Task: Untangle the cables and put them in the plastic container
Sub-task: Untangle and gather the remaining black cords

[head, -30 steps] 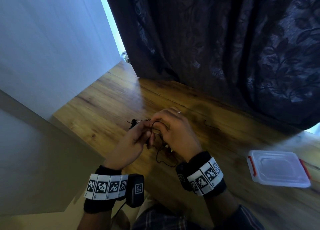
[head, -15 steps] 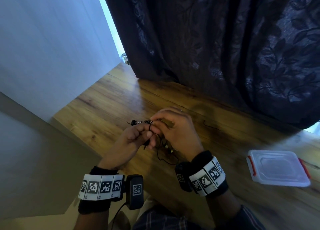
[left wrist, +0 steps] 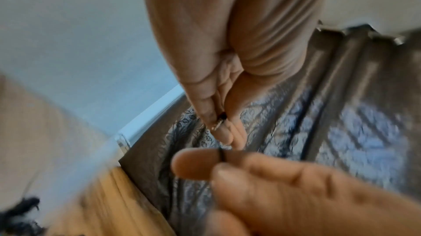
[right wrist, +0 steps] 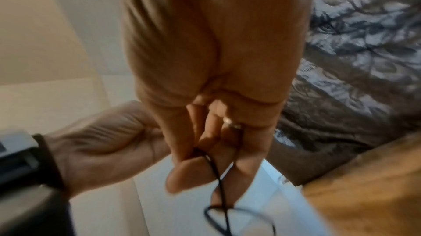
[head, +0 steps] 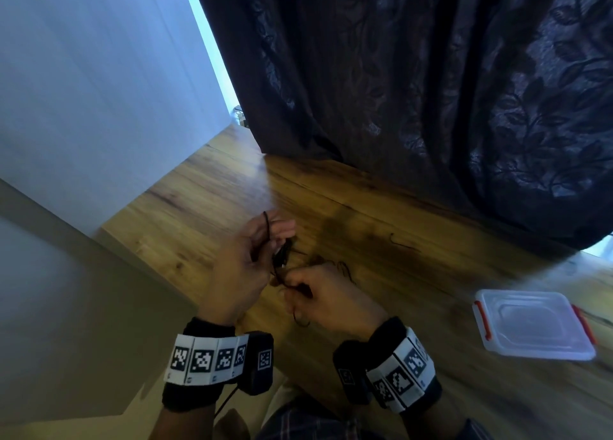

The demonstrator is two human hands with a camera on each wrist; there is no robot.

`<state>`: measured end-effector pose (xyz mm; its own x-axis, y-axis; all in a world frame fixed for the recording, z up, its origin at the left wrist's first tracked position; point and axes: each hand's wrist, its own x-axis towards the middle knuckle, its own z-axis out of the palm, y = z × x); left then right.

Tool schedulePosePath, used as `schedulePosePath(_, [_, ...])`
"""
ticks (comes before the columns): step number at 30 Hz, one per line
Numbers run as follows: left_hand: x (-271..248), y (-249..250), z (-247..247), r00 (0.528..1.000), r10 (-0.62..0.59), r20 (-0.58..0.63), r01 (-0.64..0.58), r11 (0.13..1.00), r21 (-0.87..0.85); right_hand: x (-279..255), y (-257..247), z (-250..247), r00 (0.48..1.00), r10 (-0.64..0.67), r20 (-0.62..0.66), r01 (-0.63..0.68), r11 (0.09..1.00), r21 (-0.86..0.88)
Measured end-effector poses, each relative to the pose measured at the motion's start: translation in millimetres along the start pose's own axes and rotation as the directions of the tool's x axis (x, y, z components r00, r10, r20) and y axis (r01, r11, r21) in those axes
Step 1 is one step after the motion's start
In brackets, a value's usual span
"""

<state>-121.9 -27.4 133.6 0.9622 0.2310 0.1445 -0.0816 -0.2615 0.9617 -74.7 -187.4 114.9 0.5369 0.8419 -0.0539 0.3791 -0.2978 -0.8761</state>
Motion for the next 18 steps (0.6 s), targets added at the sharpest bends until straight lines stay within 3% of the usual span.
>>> schedulePosePath(2, [-1.4, -2.5, 2.0, 0.999, 0.033, 0.021, -0.035, 0.992, 0.124, -1.5, -7.9, -6.3, 1.000, -0.013, 0.003, 0.014, 0.993, -0.121])
schedulePosePath(4, [-4.3, -4.7, 3.5, 0.996, 0.050, 0.071, -0.064, 0.975, 0.215, -2.3, -14.7, -14.7, 0.997, -0.032, -0.073, 0.021, 0.987, -0.159])
schedulePosePath(7, [-7.0, -2.1, 5.0, 0.997, -0.031, 0.075, 0.025, 0.996, 0.086, -3.0, -20.4, -31.0, 0.959, -0.105, -0.263, 0.061, 0.983, -0.171])
schedulePosePath(9, [-7.8, 4.7, 6.4, 0.997, -0.017, 0.079, 0.017, 1.000, 0.005, -1.6, -21.7, -39.7, 0.930, -0.123, -0.345, 0.066, 0.983, -0.174])
schedulePosePath(13, [-6.7, 10.0, 8.6, 0.986, 0.009, 0.168, -0.020, 0.998, 0.063, 3.3, -18.5, -46.6, 0.881, -0.189, -0.434, 0.115, 0.975, -0.191])
schedulePosePath(18, [-3.3, 7.8, 8.8, 0.973, 0.010, 0.231, -0.020, 0.999, 0.042, 9.5, -7.8, -47.4, 0.815, -0.170, -0.555, 0.195, 0.981, -0.014])
